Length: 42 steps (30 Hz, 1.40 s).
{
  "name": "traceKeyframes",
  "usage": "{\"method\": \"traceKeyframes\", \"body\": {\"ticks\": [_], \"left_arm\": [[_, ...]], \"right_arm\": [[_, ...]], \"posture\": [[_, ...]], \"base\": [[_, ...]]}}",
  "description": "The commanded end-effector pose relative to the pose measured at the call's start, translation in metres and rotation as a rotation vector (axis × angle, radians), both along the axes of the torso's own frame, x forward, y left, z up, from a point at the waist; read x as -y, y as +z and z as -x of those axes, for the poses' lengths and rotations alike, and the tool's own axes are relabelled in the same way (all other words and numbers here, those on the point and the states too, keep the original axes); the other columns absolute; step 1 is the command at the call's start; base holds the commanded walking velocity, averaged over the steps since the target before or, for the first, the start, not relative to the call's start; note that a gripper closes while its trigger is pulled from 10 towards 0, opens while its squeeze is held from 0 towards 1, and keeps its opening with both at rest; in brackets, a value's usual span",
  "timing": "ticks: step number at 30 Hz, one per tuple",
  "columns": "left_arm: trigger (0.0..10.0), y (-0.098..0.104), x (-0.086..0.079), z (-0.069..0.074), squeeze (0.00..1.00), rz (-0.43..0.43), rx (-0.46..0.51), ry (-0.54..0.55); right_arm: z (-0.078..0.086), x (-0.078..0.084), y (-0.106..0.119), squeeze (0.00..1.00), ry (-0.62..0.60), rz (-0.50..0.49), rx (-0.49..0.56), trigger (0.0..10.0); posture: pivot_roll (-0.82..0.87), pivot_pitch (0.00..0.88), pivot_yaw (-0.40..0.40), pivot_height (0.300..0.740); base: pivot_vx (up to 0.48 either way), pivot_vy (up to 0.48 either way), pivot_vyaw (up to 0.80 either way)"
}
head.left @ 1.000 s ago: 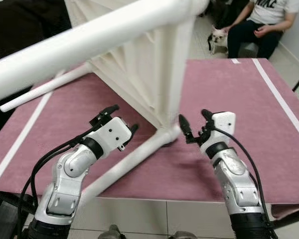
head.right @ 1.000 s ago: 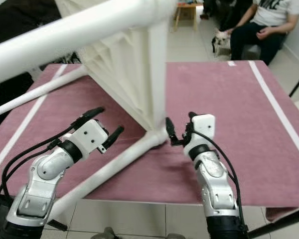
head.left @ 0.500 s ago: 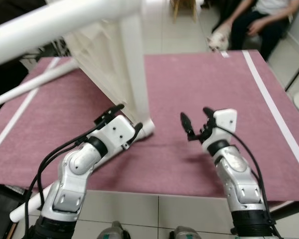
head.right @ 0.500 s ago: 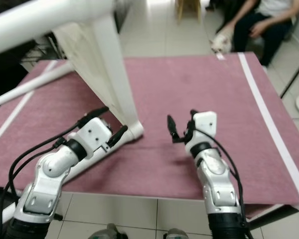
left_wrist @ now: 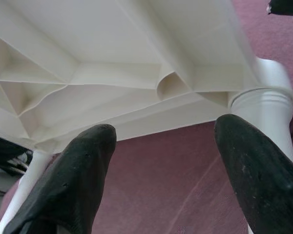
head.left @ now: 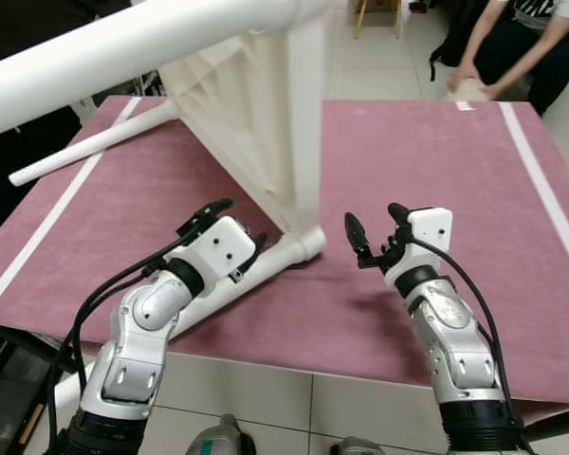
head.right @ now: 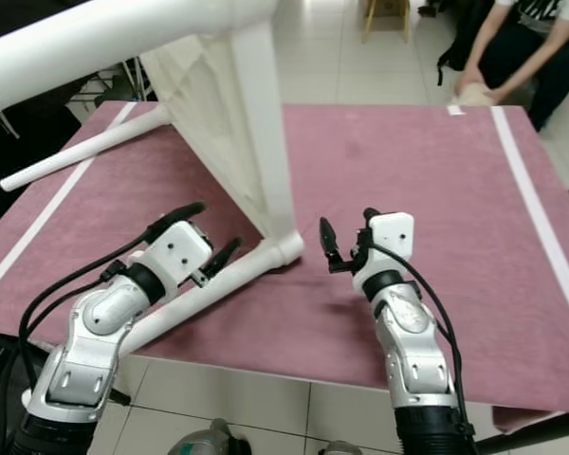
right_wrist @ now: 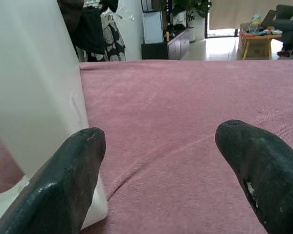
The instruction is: Building children table
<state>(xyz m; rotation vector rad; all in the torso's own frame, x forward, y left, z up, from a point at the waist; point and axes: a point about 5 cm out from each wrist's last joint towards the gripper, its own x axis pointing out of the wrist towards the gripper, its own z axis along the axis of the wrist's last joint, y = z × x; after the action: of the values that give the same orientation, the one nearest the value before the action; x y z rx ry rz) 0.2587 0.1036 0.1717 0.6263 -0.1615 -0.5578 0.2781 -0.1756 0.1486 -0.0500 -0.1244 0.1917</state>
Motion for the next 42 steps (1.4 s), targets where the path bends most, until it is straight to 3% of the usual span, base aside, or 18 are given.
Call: {"method": "traceKeyframes", "body": {"ticks": [1,6,9,10,12,14,17,21,22,24,26,27,31,35,37,42], "left_arm": [[10.0,0.004,-0.002,-0.001,0.0,0.034,0.074,0.074],[10.0,0.01,0.0,0.001,0.0,0.025,0.128,0.059],[10.0,0.018,0.001,0.002,0.0,-0.016,0.203,0.048],[10.0,0.027,0.002,0.002,0.0,-0.046,0.269,0.036],[10.0,0.027,0.002,0.002,0.0,-0.046,0.269,0.036],[10.0,0.051,0.004,0.007,0.0,-0.105,0.44,-0.003],[10.0,0.072,0.004,0.015,0.0,-0.187,0.6,-0.054],[10.0,0.076,0.001,0.017,0.0,-0.227,0.65,-0.057],[10.0,0.084,-0.005,0.02,0.0,-0.225,0.73,-0.024],[10.0,0.086,-0.006,0.021,0.0,-0.223,0.75,-0.016],[10.0,0.095,-0.013,0.026,0.0,-0.219,0.864,0.041],[10.0,0.095,-0.013,0.026,0.0,-0.219,0.864,0.041],[10.0,0.12,-0.03,0.033,0.0,-0.179,1.077,0.213],[10.0,0.128,-0.037,0.035,0.0,-0.164,1.132,0.277],[10.0,0.138,-0.043,0.038,0.0,-0.157,1.215,0.353],[10.0,0.137,-0.041,0.04,0.0,-0.168,1.236,0.331]], "right_arm": [[0.001,0.0,-0.002,0.0,-0.003,0.0,-0.015,10.0],[0.002,-0.002,-0.003,0.0,0.006,0.002,-0.018,10.0],[0.003,-0.005,-0.005,0.0,0.021,-0.002,-0.025,10.0],[0.003,-0.008,-0.006,0.0,0.042,-0.009,-0.032,10.0],[0.003,-0.008,-0.006,0.0,0.042,-0.009,-0.032,10.0],[0.001,-0.017,-0.006,0.0,0.092,-0.022,-0.04,10.0],[-0.002,-0.025,-0.006,0.0,0.13,-0.023,-0.043,10.0],[-0.005,-0.027,-0.006,0.0,0.141,-0.019,-0.042,10.0],[-0.008,-0.028,-0.004,0.0,0.149,-0.015,-0.039,10.0],[-0.009,-0.028,-0.004,0.0,0.15,-0.014,-0.038,10.0],[-0.013,-0.027,-0.003,0.0,0.151,-0.013,-0.038,10.0],[-0.013,-0.027,-0.003,0.0,0.151,-0.013,-0.038,10.0],[-0.019,-0.025,-0.003,0.0,0.161,-0.004,-0.042,10.0],[-0.02,-0.025,-0.002,0.0,0.164,-0.002,-0.042,10.0],[-0.026,-0.026,-0.002,0.0,0.168,-0.003,-0.043,10.0],[-0.029,-0.026,-0.002,0.0,0.171,-0.006,-0.046,10.0]], "posture": [[-0.03,0.0,0.111,0.74],[-0.03,0.0,0.111,0.74],[-0.02,0.0,0.107,0.74],[-0.02,0.0,0.104,0.74],[-0.02,0.0,0.104,0.74],[-0.01,0.0,0.09,0.74],[0.01,0.0,0.074,0.74],[0.02,0.0,0.07,0.74],[0.02,0.0,0.066,0.74],[0.02,0.0,0.066,0.74],[0.05,0.0,0.039,0.74],[0.05,0.0,0.039,0.74],[0.07,0.0,0.019,0.74],[0.07,0.0,0.015,0.74],[0.08,0.0,-0.001,0.74],[0.1,0.0,-0.016,0.74]], "base": [[0.0,0.0,0.0],[0.0,0.0,0.0],[0.0,0.0,0.0],[0.0,0.0,0.0],[0.0,0.0,0.0],[0.0,0.0,0.0],[0.0,0.0,0.0],[0.0,0.0,0.0],[0.0,0.0,0.0],[0.0,0.0,0.0],[0.0,0.0,0.0],[0.0,0.0,0.0],[0.0,0.0,0.0],[0.0,0.0,0.0],[0.0,0.0,0.0],[0.0,0.0,0.0]]}}
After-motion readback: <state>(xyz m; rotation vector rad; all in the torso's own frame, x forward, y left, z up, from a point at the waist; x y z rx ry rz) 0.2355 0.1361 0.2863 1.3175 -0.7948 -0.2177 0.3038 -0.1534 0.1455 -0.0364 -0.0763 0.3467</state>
